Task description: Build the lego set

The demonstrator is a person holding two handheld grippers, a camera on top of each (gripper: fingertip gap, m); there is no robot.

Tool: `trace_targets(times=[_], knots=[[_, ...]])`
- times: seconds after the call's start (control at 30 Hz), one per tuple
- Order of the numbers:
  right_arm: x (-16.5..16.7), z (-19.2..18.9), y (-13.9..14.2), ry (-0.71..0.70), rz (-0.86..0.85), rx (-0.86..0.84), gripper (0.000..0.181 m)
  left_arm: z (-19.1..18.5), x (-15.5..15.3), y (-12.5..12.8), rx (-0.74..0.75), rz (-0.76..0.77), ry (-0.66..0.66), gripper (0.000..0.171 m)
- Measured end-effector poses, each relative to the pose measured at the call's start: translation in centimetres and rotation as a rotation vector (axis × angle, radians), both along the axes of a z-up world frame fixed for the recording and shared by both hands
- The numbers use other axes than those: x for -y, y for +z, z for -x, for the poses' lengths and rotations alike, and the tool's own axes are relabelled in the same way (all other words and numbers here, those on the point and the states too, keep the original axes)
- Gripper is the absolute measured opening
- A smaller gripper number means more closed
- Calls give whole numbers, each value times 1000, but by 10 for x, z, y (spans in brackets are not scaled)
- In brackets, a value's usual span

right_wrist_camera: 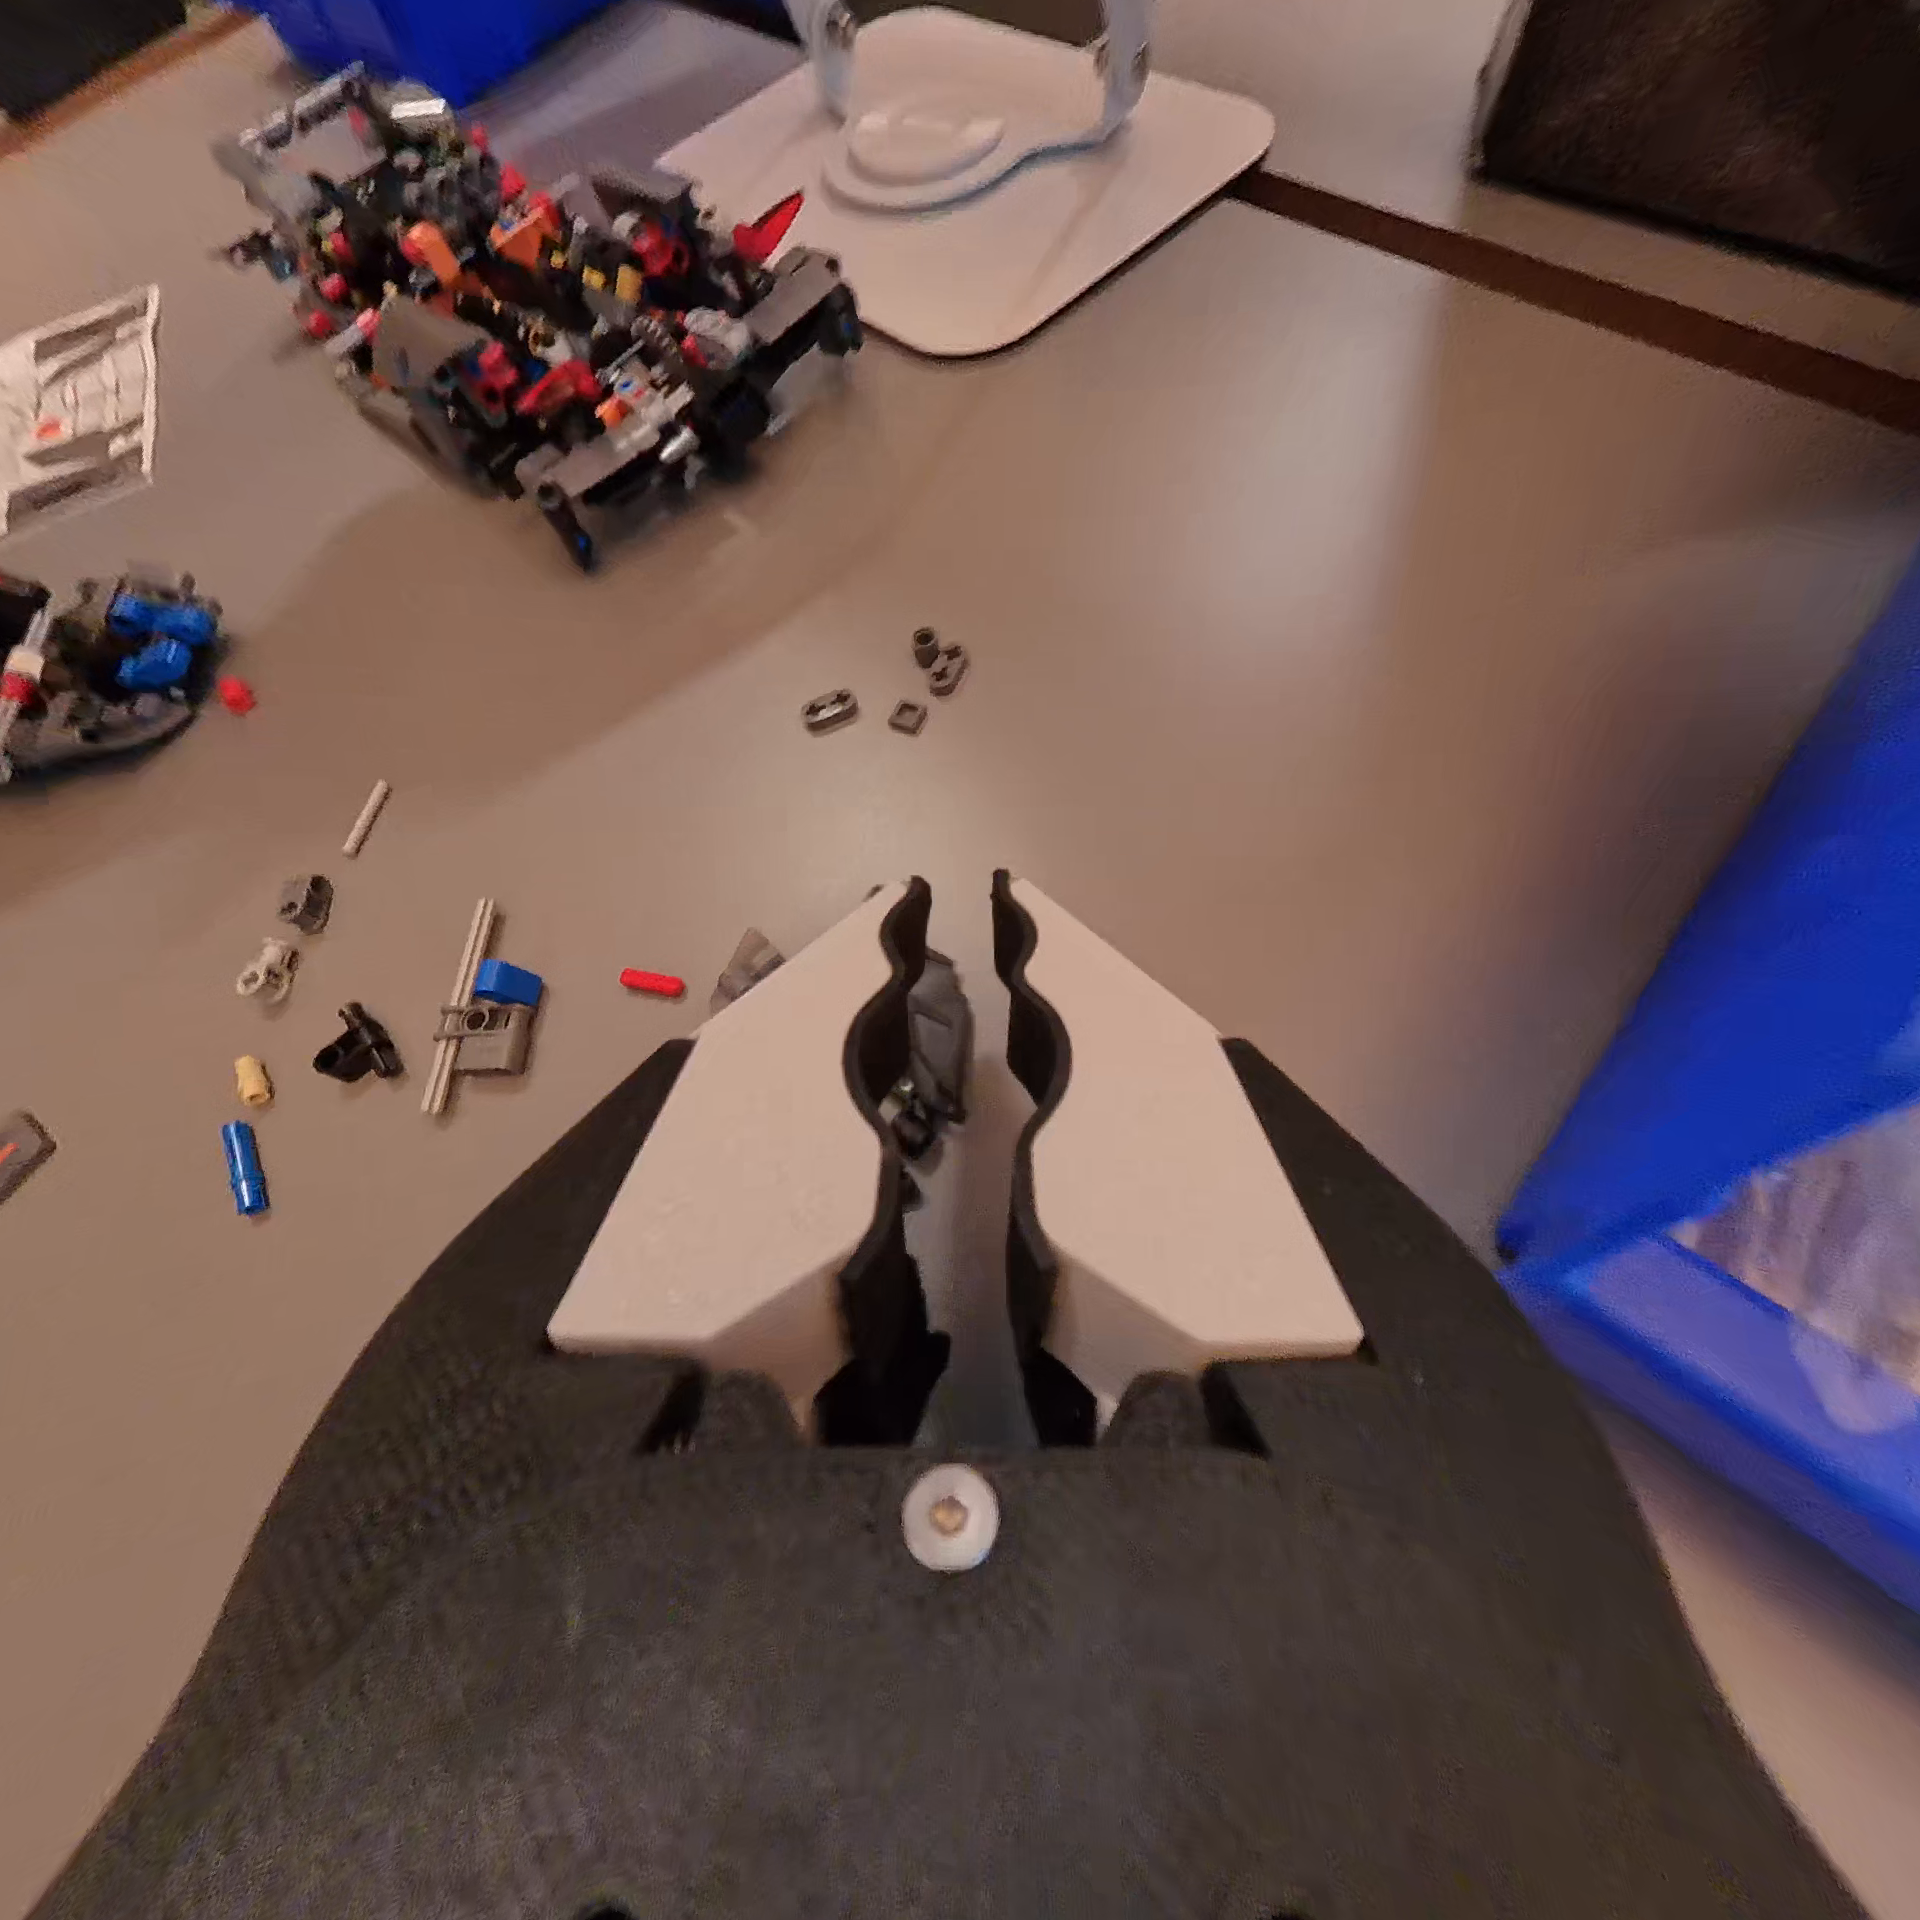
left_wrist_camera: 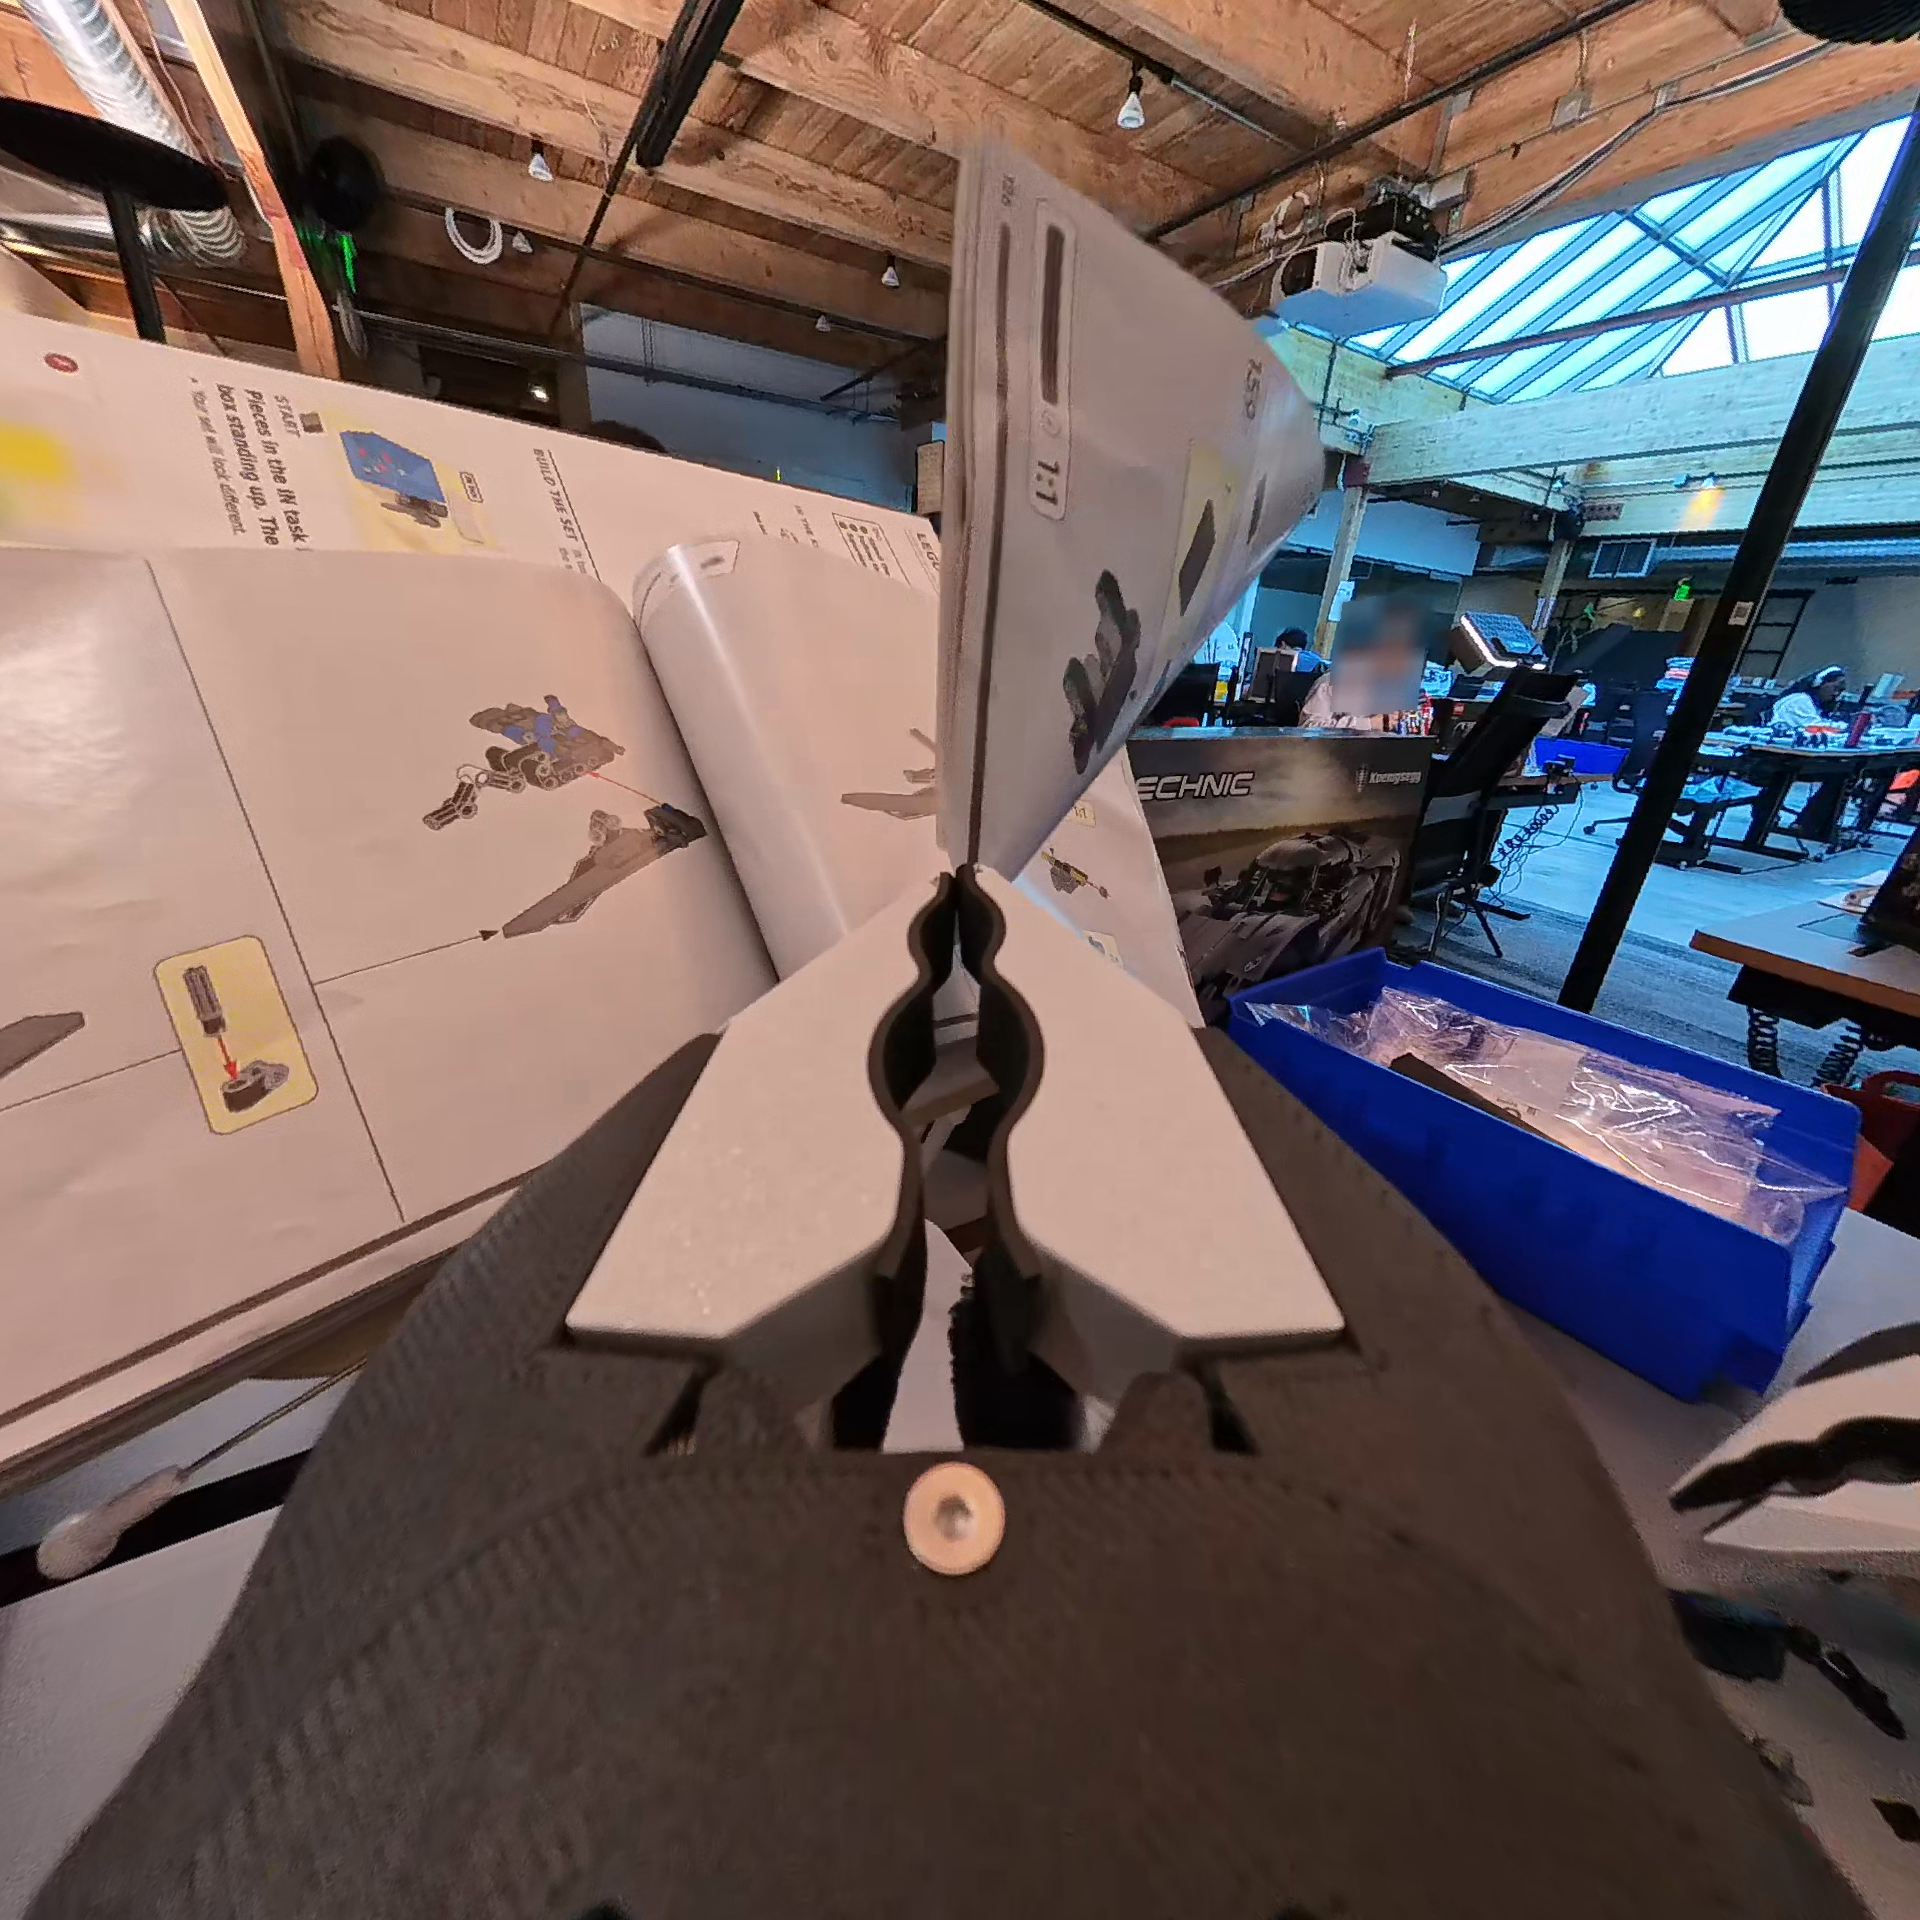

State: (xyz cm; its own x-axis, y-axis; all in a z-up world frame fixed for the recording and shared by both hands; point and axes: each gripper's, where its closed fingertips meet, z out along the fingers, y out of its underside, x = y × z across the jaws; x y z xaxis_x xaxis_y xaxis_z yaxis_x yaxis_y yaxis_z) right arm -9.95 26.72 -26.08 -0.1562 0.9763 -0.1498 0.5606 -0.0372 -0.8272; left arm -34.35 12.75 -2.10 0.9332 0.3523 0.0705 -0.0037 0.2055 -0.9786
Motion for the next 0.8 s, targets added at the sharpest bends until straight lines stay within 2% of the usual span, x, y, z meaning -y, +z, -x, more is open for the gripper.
trace_targets(times=[0.17, 0.27, 0.4, 0.53, 0.6, 0.8], knots=[[-19, -4, 9, -83, 33, -36, 13, 1, 2, 0, 8, -8, 4, 0], [-19, -5, 10, -77, 38, -38, 14, 1, 1, 0, 6, -5, 7, 0], [-4, -7, 2, 10, 11, 10, 18, 1, 1, 0, 12, -9, 7, 0], [10, -10, -24, 82, -66, 141, 19, 1, 1, -1, 18, -12, 8, 0], [13, -10, -31, 102, -96, 169, 13, 2, 2, -1, 19, -14, 9, 0], [13, -8, -25, 92, -80, 141, 0, 2, 3, -1, 26, -19, 13, 0]])
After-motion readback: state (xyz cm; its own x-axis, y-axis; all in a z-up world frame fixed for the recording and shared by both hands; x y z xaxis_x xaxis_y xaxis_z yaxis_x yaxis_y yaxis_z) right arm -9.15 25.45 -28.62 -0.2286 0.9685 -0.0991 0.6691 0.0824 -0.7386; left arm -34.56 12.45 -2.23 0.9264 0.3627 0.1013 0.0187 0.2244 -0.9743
